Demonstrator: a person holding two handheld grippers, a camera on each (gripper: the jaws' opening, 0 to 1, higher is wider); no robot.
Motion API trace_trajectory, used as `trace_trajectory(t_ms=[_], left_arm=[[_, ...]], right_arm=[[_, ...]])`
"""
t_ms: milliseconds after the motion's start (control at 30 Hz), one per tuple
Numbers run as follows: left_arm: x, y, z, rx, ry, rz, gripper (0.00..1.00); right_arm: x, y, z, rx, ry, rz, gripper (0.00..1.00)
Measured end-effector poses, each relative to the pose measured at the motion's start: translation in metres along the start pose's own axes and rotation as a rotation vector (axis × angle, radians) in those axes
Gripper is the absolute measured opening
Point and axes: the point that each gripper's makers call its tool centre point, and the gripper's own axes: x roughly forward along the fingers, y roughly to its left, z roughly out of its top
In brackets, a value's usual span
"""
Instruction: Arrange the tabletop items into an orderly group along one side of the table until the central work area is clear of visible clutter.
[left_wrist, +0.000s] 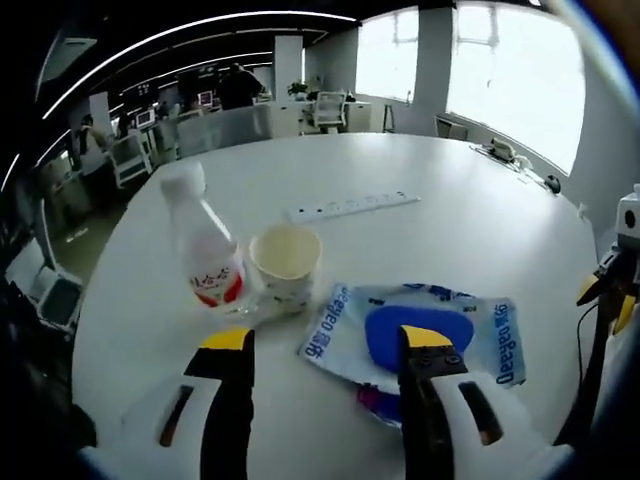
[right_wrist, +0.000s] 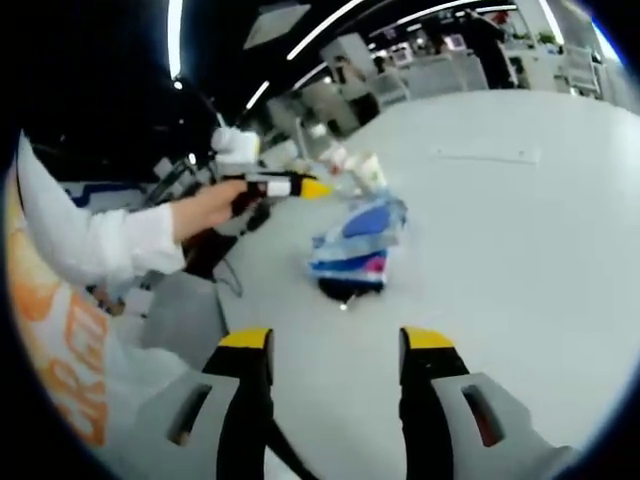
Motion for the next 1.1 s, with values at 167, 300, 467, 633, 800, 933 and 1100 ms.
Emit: trace_trajectory(t_ms=[167,300,467,633,800,933,1100], left_arm=[[0.019,0.007,-0.009,-0.069,0.027,-0.021,0.53],[0.033,0.013,-0.013,-0.135,0.037,-0.034,0.49],[0.046,0.019,-0.020,-0.145,0.061,-0.023,0.46],[0.056,0.018,-0.030,-0.202,0.081,-0.046,0.46],[0.061,0.020,-0.034,-0.227,0.084,-0.056,0.45],[0.065,0.020,-0.036,-0.260,0.079,-0.066,0.47],[0.068,0.020,-0.038,-0.274,0.067,-0.073,0.40]], right_arm=[[0.008,0.007,0.006,0.065,-0.006,0.035,0.45],[0.018,0.013,0.016,0.128,-0.023,0.064,0.42],[0.030,0.016,0.027,0.233,-0.042,0.091,0.42],[0.044,0.018,0.034,0.274,-0.030,0.100,0.41],[0.062,0.014,0.041,0.495,-0.033,0.081,0.41],[0.081,0.014,0.046,0.611,-0.036,0.084,0.44],[0.104,0.010,0.042,0.655,0.005,0.035,0.44]])
